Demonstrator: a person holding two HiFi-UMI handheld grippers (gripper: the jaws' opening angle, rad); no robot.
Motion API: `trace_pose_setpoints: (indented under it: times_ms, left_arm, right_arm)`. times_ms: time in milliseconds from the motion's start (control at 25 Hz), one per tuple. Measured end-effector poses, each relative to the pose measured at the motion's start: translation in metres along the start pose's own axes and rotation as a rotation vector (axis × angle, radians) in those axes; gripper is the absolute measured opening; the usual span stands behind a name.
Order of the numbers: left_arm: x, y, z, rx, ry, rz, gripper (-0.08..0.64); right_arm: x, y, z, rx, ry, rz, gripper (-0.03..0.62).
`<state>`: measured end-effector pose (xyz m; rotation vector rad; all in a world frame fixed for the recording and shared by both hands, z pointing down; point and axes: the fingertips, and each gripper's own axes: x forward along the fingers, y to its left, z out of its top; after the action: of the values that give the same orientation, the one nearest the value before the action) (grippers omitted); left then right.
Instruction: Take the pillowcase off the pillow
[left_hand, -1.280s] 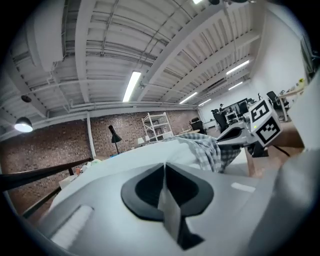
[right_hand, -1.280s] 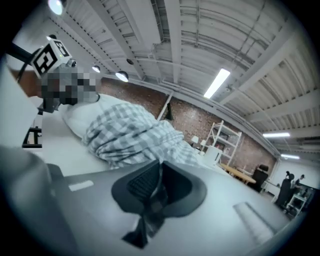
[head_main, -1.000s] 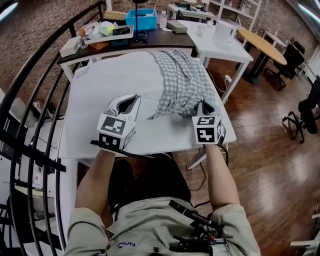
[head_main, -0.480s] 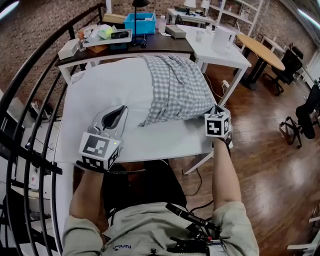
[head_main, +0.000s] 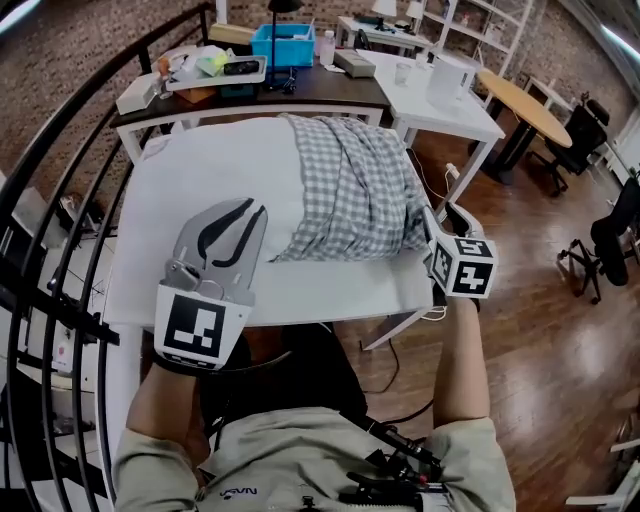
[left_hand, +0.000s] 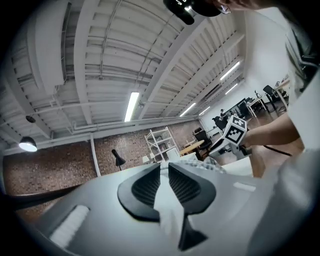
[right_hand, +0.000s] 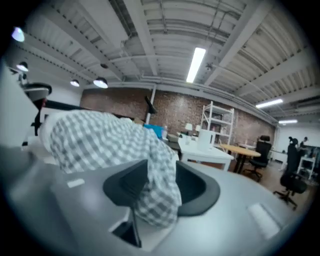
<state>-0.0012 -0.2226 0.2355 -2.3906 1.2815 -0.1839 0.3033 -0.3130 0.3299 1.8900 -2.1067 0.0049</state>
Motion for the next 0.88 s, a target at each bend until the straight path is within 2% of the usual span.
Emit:
trace_pose_setpoints:
  times_ms: [120,240,320,360,440,480,520,560,720,880]
  left_arm:
    - [0.036,0.007,-0.003,0.001,0.076,-0.004,0.125]
    - [0.078,0.007,-0.048,0.006,0.244,-0.048,0.231]
    - [0.090,0.001,-0.079,0.037,0.331,-0.065,0.230]
    - [0.090,-0.004,-0.089,0.050,0.350,-0.073,0.208]
    - [0.086,-0.012,-0.095,0.058,0.346,-0.083,0.102]
    - [0.083,-0.013,-0.093,0.052,0.332,-0.085,0.057]
    - [0.080,-0.012,-0.090,0.042,0.316,-0.086,0.029]
    - [0.076,-0.009,-0.085,0.031,0.298,-0.085,0.022]
    - [0.059,0.007,-0.062,-0.032,0.216,-0.083,0.018]
    - [0.035,0.009,-0.049,-0.109,0.161,-0.112,0.017]
  right_arm:
    - [-0.011,0.034,0.056,0.038,-0.139,0.126,0.177]
    - [-0.003,0.074,0.080,0.020,-0.171,0.224,0.187]
    - [0.012,0.103,0.076,-0.031,-0.126,0.277,0.200]
    - [0.019,0.117,0.068,-0.059,-0.092,0.303,0.206]
    - [0.029,0.139,0.049,-0.120,-0.027,0.336,0.202]
    - [0.031,0.144,0.042,-0.152,-0.010,0.328,0.150]
    - [0.032,0.144,0.038,-0.182,-0.006,0.300,0.063]
    - [0.031,0.139,0.038,-0.206,-0.012,0.258,0.011]
    - [0.027,0.088,0.036,-0.253,-0.027,0.075,0.010]
    - [0.028,0.043,0.014,-0.261,0.017,-0.019,0.011]
